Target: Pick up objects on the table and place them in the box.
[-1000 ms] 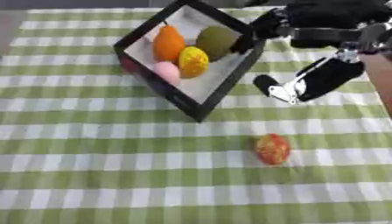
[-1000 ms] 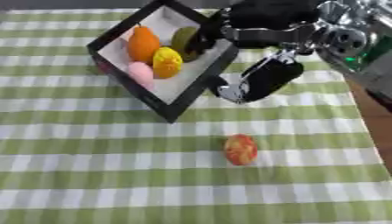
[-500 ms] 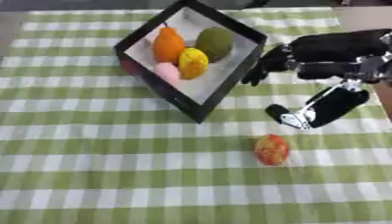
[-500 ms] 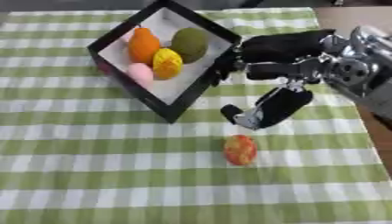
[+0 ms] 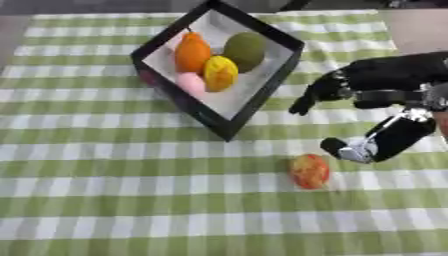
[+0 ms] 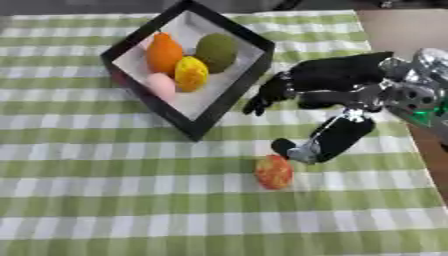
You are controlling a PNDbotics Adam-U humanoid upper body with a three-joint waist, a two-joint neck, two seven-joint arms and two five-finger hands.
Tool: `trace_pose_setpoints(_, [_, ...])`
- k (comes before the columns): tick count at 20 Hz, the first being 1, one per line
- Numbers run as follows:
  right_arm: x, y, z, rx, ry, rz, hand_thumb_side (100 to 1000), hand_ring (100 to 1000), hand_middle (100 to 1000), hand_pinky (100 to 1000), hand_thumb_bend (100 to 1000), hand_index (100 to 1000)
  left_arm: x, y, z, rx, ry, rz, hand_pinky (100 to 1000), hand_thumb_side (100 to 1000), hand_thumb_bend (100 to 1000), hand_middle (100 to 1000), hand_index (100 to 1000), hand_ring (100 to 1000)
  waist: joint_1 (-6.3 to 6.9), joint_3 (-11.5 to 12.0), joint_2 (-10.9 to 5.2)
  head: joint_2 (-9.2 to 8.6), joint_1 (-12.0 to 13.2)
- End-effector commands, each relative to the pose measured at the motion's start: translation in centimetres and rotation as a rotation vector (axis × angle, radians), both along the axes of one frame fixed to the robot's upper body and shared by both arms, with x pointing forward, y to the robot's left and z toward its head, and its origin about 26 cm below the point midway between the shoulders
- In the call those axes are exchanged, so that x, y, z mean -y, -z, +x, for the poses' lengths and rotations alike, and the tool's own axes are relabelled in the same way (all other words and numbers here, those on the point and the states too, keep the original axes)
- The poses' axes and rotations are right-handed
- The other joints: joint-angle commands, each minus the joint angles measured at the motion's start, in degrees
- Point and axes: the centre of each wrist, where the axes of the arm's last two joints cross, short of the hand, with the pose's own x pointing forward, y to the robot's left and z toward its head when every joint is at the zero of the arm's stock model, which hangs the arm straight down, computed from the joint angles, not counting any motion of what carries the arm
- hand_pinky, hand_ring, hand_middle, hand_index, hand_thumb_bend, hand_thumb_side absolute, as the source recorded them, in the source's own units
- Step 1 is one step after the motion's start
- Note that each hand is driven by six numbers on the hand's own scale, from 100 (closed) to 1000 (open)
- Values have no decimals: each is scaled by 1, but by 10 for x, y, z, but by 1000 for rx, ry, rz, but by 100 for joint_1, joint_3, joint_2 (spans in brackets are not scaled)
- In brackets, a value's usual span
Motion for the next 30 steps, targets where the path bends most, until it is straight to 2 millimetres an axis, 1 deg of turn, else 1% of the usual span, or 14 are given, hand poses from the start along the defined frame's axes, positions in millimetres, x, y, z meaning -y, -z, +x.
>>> trace_pose_setpoints(1, [10, -7, 2, 27, -5, -24, 375, 808, 746, 877, 155, 896, -4, -9, -1, 23, -8, 29, 782, 419, 293, 629, 771, 681, -24, -6, -174, 30, 12])
trace_pose_setpoints(3, [13, -3, 4, 20, -12, -35, 375, 805, 739, 878, 171, 889, -4, -9, -1, 22, -7, 27, 782, 420, 293, 629, 771, 681, -20, -6, -169, 30, 9])
trace_pose_setpoints(6, [15, 3, 7, 9, -17, -55, 387, 799, 722, 882, 238, 884, -3, -9, -1, 23, -5, 25, 782, 420, 293, 630, 771, 681, -16, -3, -165, 30, 1])
trace_pose_setpoints(10, [18, 11, 12, 4, -9, -92, 402, 801, 724, 888, 310, 887, -3, -8, -1, 20, -4, 21, 781, 421, 293, 630, 771, 681, -8, 12, -162, 30, -11])
trace_pose_setpoints(13, [19, 17, 17, 11, 0, -108, 405, 797, 720, 889, 333, 887, -3, -7, -2, 20, -5, 18, 781, 422, 292, 630, 770, 681, -2, 17, -160, 30, -19])
trace_pose_setpoints(21, [19, 35, 28, 32, 19, -115, 400, 785, 682, 889, 344, 875, -3, -6, -2, 20, -4, 10, 781, 423, 292, 630, 771, 681, 32, 31, -145, 30, -30])
trace_pose_setpoints(24, [19, 39, 29, 42, 13, -110, 397, 779, 663, 889, 338, 866, -3, -6, -2, 20, -3, 8, 781, 422, 291, 631, 771, 681, 42, 39, -144, 30, -42])
trace_pose_setpoints(30, [19, 50, 30, 43, 8, -97, 388, 777, 655, 889, 320, 860, -2, -5, -2, 18, 0, 3, 781, 422, 290, 631, 771, 681, 52, 78, -137, 30, -66])
